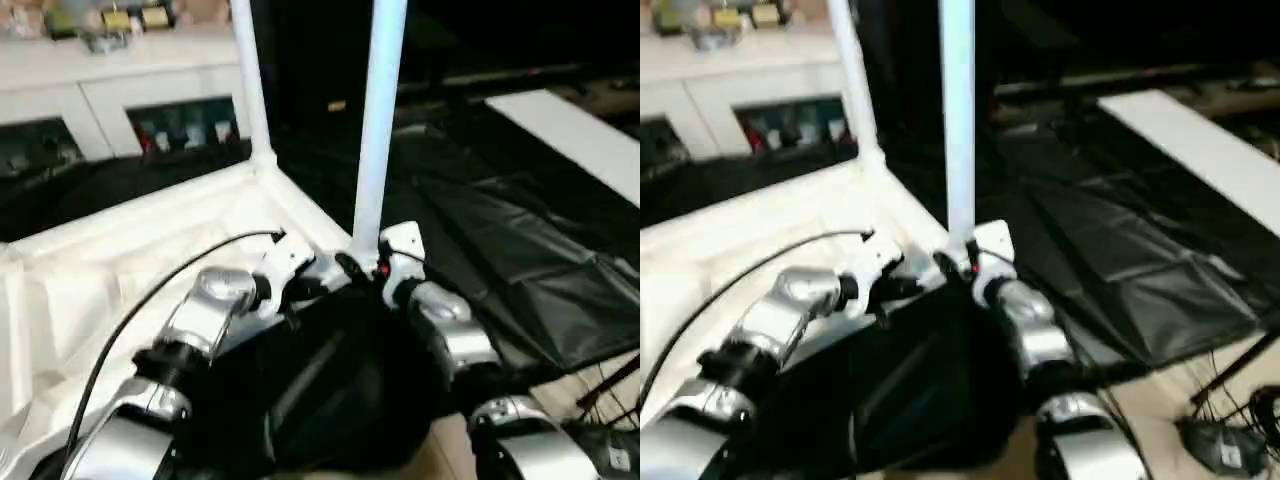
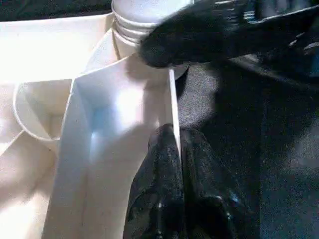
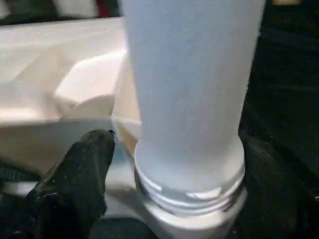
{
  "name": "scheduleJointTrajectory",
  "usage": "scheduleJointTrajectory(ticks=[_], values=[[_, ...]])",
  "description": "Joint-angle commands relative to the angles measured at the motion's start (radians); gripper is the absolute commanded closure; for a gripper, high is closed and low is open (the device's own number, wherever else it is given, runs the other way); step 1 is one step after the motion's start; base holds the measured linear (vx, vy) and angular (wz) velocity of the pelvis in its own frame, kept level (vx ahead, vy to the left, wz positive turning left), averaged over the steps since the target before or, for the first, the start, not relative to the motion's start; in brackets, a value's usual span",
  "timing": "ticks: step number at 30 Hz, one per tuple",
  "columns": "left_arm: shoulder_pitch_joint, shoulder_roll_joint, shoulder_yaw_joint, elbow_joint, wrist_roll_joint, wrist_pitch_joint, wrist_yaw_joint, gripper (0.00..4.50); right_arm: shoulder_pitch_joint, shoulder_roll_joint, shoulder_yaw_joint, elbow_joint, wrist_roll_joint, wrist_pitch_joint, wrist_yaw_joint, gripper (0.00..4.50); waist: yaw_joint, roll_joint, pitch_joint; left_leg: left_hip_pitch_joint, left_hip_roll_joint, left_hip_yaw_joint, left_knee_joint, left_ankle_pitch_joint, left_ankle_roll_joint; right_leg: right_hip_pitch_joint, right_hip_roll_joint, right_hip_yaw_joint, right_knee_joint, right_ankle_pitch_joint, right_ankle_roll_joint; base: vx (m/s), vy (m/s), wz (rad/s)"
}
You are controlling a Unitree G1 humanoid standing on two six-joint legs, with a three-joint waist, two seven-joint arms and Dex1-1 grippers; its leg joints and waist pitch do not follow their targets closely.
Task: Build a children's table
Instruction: Rotate leg to tighten
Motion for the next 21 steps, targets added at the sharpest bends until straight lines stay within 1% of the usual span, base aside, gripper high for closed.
scheduleJointTrajectory(ticks=[1,2,3,4,5,6,7,9,10,11,12,13,15,16,17,18,19,20,21], values=[[0.033,0.006,-0.043,0.023,0.015,-0.01,-0.036,4.5,-0.003,-0.02,0.061,-0.085,0.012,-0.029,0.141,0.4,0.002,-0.019,-0.048,0.005,0.025,0.005,-0.05,-0.182,0.105,0.039,-0.034,0.042,-0.088,0.003,-0.224,0.0,0.0,0.0],[0.038,0.017,-0.044,0.012,0.015,-0.017,-0.049,4.5,0.006,-0.049,0.067,-0.105,0.019,-0.031,0.189,0.4,0.001,-0.02,-0.048,0.0,0.023,0.005,-0.049,-0.161,0.119,0.042,-0.034,0.04,-0.086,0.025,-0.223,0.0,0.0,0.0],[0.044,0.03,-0.044,-0.001,0.012,-0.018,-0.066,4.5,0.016,-0.08,0.075,-0.123,0.024,-0.033,0.241,0.4,0.002,-0.019,-0.05,0.0,0.024,0.005,-0.048,-0.155,0.123,0.042,-0.035,0.039,-0.085,0.033,-0.224,0.0,0.0,0.0],[0.048,0.038,-0.044,-0.01,0.01,-0.018,-0.076,4.5,0.022,-0.097,0.08,-0.133,0.026,-0.033,0.273,0.4,0.003,-0.021,-0.049,0.002,0.025,0.005,-0.047,-0.151,0.13,0.042,-0.034,0.039,-0.084,0.047,-0.228,0.0,0.0,0.0],[0.071,0.074,-0.052,-0.052,0.003,-0.028,-0.13,4.5,0.036,-0.149,0.095,-0.157,0.029,-0.032,0.373,0.4,0.003,-0.022,-0.05,0.002,0.026,0.006,-0.045,-0.151,0.136,0.042,-0.035,0.038,-0.084,0.055,-0.238,0.0,0.0,0.0],[0.079,0.086,-0.056,-0.066,0.001,-0.033,-0.149,4.5,0.039,-0.164,0.099,-0.162,0.028,-0.034,0.401,0.4,0.005,-0.022,-0.051,0.001,0.027,0.006,-0.043,-0.147,0.141,0.044,-0.035,0.037,-0.082,0.064,-0.24,0.0,0.0,0.0],[0.085,0.097,-0.06,-0.078,-0.001,-0.038,-0.166,4.5,0.041,-0.175,0.102,-0.167,0.028,-0.034,0.422,0.4,0.004,-0.022,-0.051,-0.002,0.026,0.007,-0.041,-0.13,0.15,0.043,-0.034,0.037,-0.079,0.089,-0.246,0.0,0.0,0.0],[0.11,0.13,-0.071,-0.133,-0.028,-0.064,-0.243,4.5,0.044,-0.199,0.116,-0.182,0.035,-0.02,0.48,0.4,0.005,-0.019,-0.053,0.001,0.027,0.007,-0.04,-0.119,0.153,0.042,-0.033,0.036,-0.076,0.105,-0.257,0.0,0.0,0.0],[0.118,0.14,-0.074,-0.151,-0.039,-0.066,-0.267,4.5,0.045,-0.205,0.121,-0.187,0.037,-0.017,0.495,0.4,0.004,-0.02,-0.053,0.0,0.028,0.008,-0.039,-0.11,0.156,0.043,-0.032,0.034,-0.073,0.12,-0.266,0.0,0.0,0.0],[0.127,0.152,-0.078,-0.175,-0.052,-0.063,-0.296,4.5,0.046,-0.213,0.128,-0.191,0.038,-0.016,0.512,0.4,0.004,-0.016,-0.053,0.004,0.03,0.009,-0.039,-0.115,0.158,0.039,-0.031,0.035,-0.073,0.117,-0.276,0.0,0.0,0.0],[0.135,0.168,-0.084,-0.206,-0.066,-0.045,-0.329,4.5,0.047,-0.224,0.138,-0.193,0.035,-0.017,0.535,0.4,0.003,-0.016,-0.052,0.003,0.031,0.01,-0.039,-0.117,0.157,0.038,-0.03,0.035,-0.073,0.114,-0.281,0.0,0.0,0.0],[0.138,0.175,-0.088,-0.218,-0.071,-0.041,-0.343,4.5,0.047,-0.228,0.143,-0.193,0.032,-0.018,0.543,0.4,0.005,-0.012,-0.052,0.007,0.032,0.01,-0.039,-0.128,0.152,0.036,-0.031,0.035,-0.074,0.105,-0.287,0.0,0.0,0.0],[0.14,0.188,-0.092,-0.234,-0.073,-0.032,-0.364,4.5,0.048,-0.239,0.161,-0.194,0.03,-0.011,0.578,0.4,0.009,-0.012,-0.052,0.009,0.035,0.013,-0.04,-0.135,0.149,0.033,-0.031,0.037,-0.073,0.097,-0.293,0.0,0.0,0.0],[0.14,0.189,-0.092,-0.235,-0.074,-0.031,-0.367,4.5,0.049,-0.24,0.163,-0.195,0.029,-0.01,0.583,0.4,0.012,-0.011,-0.05,0.011,0.036,0.016,-0.041,-0.148,0.143,0.031,-0.03,0.037,-0.074,0.084,-0.293,0.0,0.0,0.0],[0.139,0.194,-0.093,-0.236,-0.079,-0.029,-0.378,4.5,0.052,-0.246,0.172,-0.194,0.022,-0.007,0.598,0.4,0.014,-0.008,-0.05,0.01,0.035,0.017,-0.041,-0.159,0.131,0.033,-0.03,0.037,-0.074,0.072,-0.288,0.0,0.0,0.0],[0.139,0.194,-0.093,-0.236,-0.079,-0.029,-0.378,4.5,0.053,-0.246,0.173,-0.193,0.021,-0.007,0.6,0.4,0.014,-0.01,-0.05,0.01,0.035,0.017,-0.042,-0.162,0.125,0.034,-0.03,0.037,-0.075,0.069,-0.284,0.0,0.0,0.0],[0.137,0.195,-0.093,-0.235,-0.08,-0.03,-0.38,4.5,0.054,-0.248,0.175,-0.191,0.019,-0.006,0.609,0.4,0.013,-0.01,-0.049,0.009,0.035,0.017,-0.043,-0.167,0.116,0.035,-0.03,0.038,-0.075,0.067,-0.279,0.0,0.0,0.0],[0.137,0.196,-0.093,-0.236,-0.08,-0.03,-0.38,4.5,0.055,-0.25,0.176,-0.19,0.018,-0.005,0.613,0.4,0.013,-0.008,-0.05,0.01,0.035,0.017,-0.043,-0.174,0.109,0.035,-0.031,0.039,-0.075,0.07,-0.277,0.0,0.0,0.0],[0.136,0.197,-0.093,-0.236,-0.081,-0.03,-0.383,4.5,0.057,-0.252,0.18,-0.188,0.016,-0.007,0.621,0.4,0.013,-0.01,-0.05,0.01,0.034,0.017,-0.043,-0.174,0.107,0.035,-0.031,0.039,-0.075,0.074,-0.276,0.0,0.0,0.0]])
